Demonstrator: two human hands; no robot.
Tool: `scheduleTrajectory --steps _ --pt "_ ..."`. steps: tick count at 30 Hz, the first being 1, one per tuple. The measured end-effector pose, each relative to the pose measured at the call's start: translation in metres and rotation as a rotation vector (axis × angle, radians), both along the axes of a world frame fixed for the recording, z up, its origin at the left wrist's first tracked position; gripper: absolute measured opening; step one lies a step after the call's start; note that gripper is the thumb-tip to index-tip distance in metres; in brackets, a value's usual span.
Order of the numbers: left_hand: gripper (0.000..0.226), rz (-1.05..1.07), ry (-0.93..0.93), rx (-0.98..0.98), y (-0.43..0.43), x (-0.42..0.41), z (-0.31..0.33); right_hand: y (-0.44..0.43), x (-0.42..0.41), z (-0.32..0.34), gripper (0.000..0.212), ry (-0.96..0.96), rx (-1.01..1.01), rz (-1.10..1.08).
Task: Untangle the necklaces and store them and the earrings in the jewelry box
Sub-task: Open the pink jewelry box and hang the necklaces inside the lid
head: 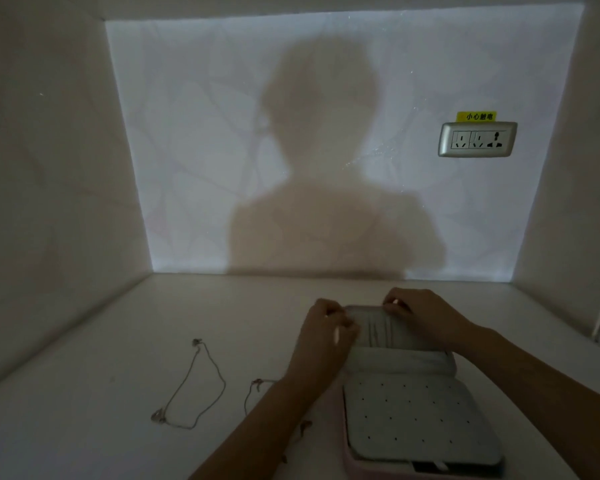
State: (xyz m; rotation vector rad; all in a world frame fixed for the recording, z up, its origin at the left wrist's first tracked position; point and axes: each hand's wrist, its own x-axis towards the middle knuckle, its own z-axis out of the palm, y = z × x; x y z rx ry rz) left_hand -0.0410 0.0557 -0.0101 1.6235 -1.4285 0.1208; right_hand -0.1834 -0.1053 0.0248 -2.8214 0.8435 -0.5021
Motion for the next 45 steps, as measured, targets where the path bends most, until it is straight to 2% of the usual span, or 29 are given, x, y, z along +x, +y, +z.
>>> scheduleTrajectory --steps 2,4,7,9,14,20,26,30,35,40,45 --pt "0.017 0.116 0.052 0.011 0.003 0.022 0.0 -0.002 -0.001 -0.006 0.014 0.043 -0.004 0.029" --pt "0.02 0.197 0.072 0.22 0.009 0.045 -0.002 -0.004 -0.002 -0.013 0.013 0.041 0.018 0.042" --pt "0.029 0.077 0.183 0.614 0.019 0.068 -0.001 -0.004 -0.003 -0.018 0.013 0.018 0.072 0.028" --pt "0.03 0.001 0.219 0.734 0.022 0.073 0.004 -0.004 -0.004 -0.018 0.012 0.005 0.09 0.025" --pt "0.029 0.031 0.136 0.737 0.021 0.077 0.008 -0.003 -0.005 -0.012 0.013 0.018 0.136 0.04" --pt "0.03 0.079 0.063 0.833 0.023 0.08 0.004 0.006 0.007 -0.005 0.026 0.168 0.094 0.07" --pt "0.03 0.063 0.083 0.781 0.033 0.085 0.013 0.033 0.046 0.008 0.019 0.062 0.014 0.201" --pt "0.035 0.069 0.081 0.844 0.046 0.092 0.018 0.049 0.083 0.017 0.025 0.235 0.025 0.306" --pt "0.031 0.094 0.075 0.926 0.048 0.096 0.018 0.054 0.115 0.025 0.03 0.474 0.105 0.323" --pt "0.028 0.098 0.065 0.947 0.047 0.099 0.017 0.06 0.13 0.008 0.022 0.455 0.191 0.351" --pt "0.026 0.115 0.073 0.899 0.042 0.098 0.016 0.066 0.13 0.002 0.018 0.459 0.096 0.388"
